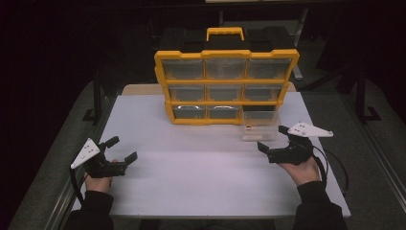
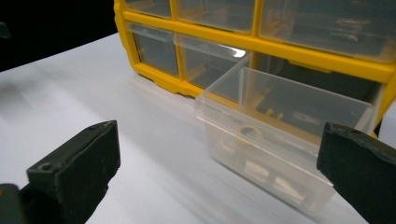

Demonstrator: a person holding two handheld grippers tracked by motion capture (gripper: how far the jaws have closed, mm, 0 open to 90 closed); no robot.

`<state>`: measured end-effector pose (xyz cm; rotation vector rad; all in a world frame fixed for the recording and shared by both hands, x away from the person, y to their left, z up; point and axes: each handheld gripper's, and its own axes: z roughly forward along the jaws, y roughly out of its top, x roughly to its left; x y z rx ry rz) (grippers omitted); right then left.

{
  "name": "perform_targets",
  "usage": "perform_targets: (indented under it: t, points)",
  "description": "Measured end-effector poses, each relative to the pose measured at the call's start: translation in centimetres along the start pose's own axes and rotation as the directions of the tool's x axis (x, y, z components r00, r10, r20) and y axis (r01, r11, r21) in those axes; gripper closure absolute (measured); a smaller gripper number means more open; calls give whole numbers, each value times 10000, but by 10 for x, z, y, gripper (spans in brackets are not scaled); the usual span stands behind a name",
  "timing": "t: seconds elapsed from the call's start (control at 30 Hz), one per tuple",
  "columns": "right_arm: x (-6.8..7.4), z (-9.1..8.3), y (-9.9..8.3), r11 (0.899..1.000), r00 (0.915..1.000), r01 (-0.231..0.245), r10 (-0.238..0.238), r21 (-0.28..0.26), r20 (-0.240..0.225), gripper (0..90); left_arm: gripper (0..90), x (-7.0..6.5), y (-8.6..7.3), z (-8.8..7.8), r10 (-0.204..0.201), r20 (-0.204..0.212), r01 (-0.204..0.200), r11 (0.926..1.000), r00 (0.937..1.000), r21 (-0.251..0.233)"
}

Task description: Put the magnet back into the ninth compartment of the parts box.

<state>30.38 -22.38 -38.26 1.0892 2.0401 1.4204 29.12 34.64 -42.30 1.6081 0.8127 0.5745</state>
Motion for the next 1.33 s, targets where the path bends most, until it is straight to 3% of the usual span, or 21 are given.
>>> perform_targets:
  t: [0.33,0.57,0.87,1.33]
  points:
    - [2,-7,-13,9994,9999,-120,119,-326,-49,0,0,-1,0,1,55,45,-55,10000,10000,71]
    - [-1,-14,-29,9968,9988,-492,493,-628,1,0,0,-1,-1,2,116,102,-117,9999,9999,127]
    - [-8,-26,-46,9914,9968,-714,748,-1095,272,0,0,-1,0,2,60,116,-60,10000,9999,61]
    - [-9,-31,-54,9872,9960,-829,868,-1361,231,0,0,0,0,1,75,114,-75,10000,9999,4]
